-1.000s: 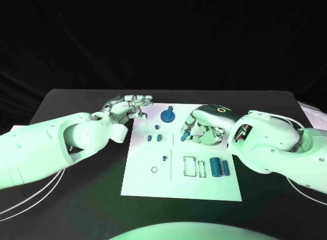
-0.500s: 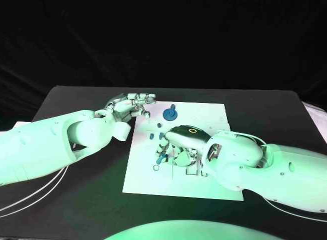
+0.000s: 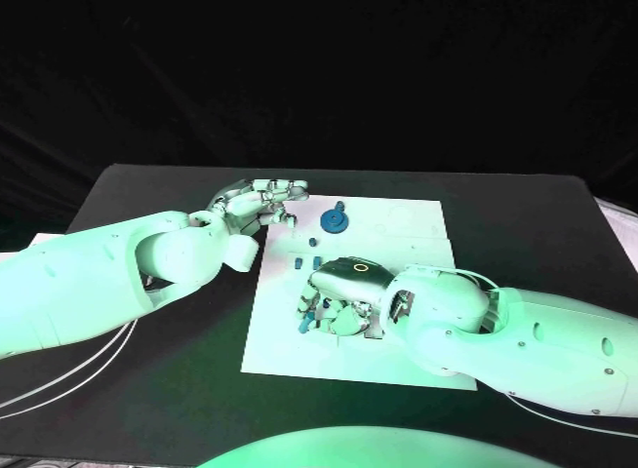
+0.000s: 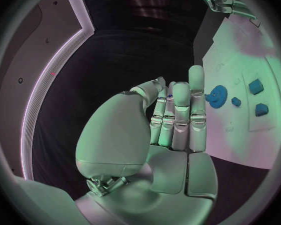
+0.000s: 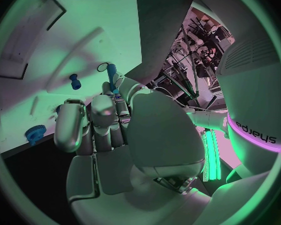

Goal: Assemble the parts on the task board

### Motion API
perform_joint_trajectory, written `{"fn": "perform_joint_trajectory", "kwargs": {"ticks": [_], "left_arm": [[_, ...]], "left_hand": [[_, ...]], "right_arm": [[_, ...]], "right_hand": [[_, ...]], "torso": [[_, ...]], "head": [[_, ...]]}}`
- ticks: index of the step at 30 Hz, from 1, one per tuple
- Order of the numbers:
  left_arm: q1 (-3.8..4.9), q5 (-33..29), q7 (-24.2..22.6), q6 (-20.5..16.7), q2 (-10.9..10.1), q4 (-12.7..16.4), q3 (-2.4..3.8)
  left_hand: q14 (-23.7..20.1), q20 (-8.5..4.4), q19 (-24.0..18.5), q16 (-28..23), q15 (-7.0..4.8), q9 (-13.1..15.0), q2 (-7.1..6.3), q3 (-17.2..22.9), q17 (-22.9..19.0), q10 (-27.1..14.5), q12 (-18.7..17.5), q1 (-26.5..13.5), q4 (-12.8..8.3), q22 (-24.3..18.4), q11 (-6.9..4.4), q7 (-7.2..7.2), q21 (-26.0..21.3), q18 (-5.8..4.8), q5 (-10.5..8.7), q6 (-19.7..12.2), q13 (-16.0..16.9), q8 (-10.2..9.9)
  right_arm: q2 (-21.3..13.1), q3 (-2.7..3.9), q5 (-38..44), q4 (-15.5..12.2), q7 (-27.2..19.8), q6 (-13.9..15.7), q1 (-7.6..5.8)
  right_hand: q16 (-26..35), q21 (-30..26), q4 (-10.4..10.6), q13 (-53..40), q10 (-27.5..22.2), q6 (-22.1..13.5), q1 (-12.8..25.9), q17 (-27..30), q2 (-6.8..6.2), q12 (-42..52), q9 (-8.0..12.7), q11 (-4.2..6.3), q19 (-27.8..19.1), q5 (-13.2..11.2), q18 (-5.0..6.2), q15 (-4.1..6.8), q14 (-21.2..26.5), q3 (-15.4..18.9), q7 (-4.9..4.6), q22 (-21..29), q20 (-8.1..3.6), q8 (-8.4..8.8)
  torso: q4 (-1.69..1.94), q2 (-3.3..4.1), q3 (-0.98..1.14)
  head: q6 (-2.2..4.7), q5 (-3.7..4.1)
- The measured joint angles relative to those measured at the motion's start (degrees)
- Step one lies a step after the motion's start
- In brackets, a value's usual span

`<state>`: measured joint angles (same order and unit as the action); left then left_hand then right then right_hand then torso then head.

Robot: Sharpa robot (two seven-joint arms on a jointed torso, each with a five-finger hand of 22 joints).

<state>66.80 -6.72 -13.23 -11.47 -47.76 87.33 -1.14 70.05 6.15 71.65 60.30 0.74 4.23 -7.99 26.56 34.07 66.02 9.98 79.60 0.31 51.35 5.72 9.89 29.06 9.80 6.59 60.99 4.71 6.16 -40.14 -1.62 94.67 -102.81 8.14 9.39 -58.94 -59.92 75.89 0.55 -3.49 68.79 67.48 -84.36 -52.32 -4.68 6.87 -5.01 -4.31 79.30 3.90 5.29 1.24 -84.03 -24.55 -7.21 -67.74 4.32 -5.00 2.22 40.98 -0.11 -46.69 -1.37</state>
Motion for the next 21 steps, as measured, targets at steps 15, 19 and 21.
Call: {"fn": "perform_joint_trajectory", "kwargs": {"ticks": [15, 19, 21], "left_arm": [[0.00, 0.00, 0.00, 0.08, 0.05, -0.15, 0.00], [-0.01, 0.00, 0.00, 0.11, 0.01, -0.17, 0.00], [-0.01, 0.00, 0.01, 0.12, 0.00, -0.18, 0.00]], "left_hand": [[0.00, 0.00, 0.00, 0.00, 0.00, 0.00, 0.00, 0.00, 0.00, 0.00, 0.00, 0.00, 0.00, 0.01, 0.00, 0.00, 0.00, 0.00, 0.00, 0.00, 0.00, 0.00], [0.00, 0.00, 0.00, 0.00, 0.00, 0.00, 0.00, 0.00, 0.00, 0.00, 0.00, 0.00, 0.00, 0.01, 0.00, 0.00, 0.00, 0.00, 0.00, 0.00, 0.00, 0.00], [0.00, 0.00, 0.00, 0.00, 0.00, 0.00, 0.00, 0.00, 0.00, 0.00, 0.00, 0.00, 0.00, 0.01, 0.00, 0.00, 0.00, 0.00, 0.00, 0.00, 0.00, 0.00]], "right_arm": [[0.40, 0.02, 4.74, 0.99, 1.37, -0.72, 0.30], [0.53, 0.02, 5.84, 0.78, 2.14, -0.77, 0.36], [0.56, 0.02, 6.31, 0.69, 2.43, -0.83, 0.39]], "right_hand": [[-0.34, 0.29, -0.06, -0.01, 0.11, -0.01, 0.00, -0.44, 0.00, 0.17, -0.06, -0.12, 0.00, 0.00, 0.00, 0.00, 0.00, -0.10, 0.00, -0.28, 0.00, 0.06], [-0.56, 0.29, -0.07, 0.00, 0.20, -0.02, 0.00, -0.50, 0.00, 0.17, -0.06, -0.21, 0.00, -0.01, 0.00, 0.00, 0.00, -0.38, 0.00, -0.33, 0.00, 0.16], [-0.56, 0.29, -0.07, -0.02, 0.20, -0.02, 0.00, -0.50, -0.01, 0.17, -0.06, -0.21, 0.00, 0.01, 0.00, 0.00, 0.00, -0.38, 0.01, -0.34, 0.00, 0.17]], "torso": [[-0.03, -0.01, 0.03], [-0.07, -0.01, 0.02], [-0.10, -0.02, 0.02]], "head": [[-0.23, 0.07], [-0.23, 0.07], [-0.24, 0.10]]}}
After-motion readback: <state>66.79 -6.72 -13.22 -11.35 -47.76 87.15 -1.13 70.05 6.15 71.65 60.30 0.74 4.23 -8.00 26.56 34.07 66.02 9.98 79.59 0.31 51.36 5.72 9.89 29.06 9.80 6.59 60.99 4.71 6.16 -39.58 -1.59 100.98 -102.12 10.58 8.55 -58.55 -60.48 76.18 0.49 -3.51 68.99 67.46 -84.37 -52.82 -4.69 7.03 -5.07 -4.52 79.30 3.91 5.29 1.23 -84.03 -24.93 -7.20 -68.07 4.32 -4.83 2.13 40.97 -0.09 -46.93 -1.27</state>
